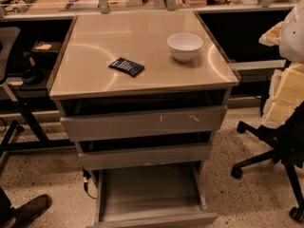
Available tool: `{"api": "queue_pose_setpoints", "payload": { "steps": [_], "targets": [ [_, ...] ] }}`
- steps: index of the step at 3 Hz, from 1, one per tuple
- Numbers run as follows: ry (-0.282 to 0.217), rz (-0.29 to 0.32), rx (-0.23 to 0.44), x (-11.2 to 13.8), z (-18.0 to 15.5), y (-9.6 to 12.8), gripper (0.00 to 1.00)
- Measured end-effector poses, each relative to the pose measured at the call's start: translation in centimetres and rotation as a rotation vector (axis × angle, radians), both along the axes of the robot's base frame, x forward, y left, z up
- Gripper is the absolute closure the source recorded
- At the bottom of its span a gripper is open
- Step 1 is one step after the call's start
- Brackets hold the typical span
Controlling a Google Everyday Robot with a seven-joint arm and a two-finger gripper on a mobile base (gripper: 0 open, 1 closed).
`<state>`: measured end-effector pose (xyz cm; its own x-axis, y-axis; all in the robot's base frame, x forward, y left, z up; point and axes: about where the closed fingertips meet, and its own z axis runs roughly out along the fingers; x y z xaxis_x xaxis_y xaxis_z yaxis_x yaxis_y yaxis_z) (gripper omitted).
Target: Place rxbar blueberry into bottom drawer
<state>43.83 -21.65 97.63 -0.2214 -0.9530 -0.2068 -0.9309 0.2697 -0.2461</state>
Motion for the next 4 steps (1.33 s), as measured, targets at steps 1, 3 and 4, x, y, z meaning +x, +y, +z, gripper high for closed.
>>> {"api": "queue_pose_setpoints", "payload": {
  "steps": [1,3,4],
  "targets": [
    [-0.002,-0.001,-0.001,0.4,0.0,0.6,0.00],
    [0.058,0.027,0.046,5.0,-1.1,6.0,0.00],
    [0.123,0.073,0.045,7.3,-2.4,10.0,0.00]
  ]
}}
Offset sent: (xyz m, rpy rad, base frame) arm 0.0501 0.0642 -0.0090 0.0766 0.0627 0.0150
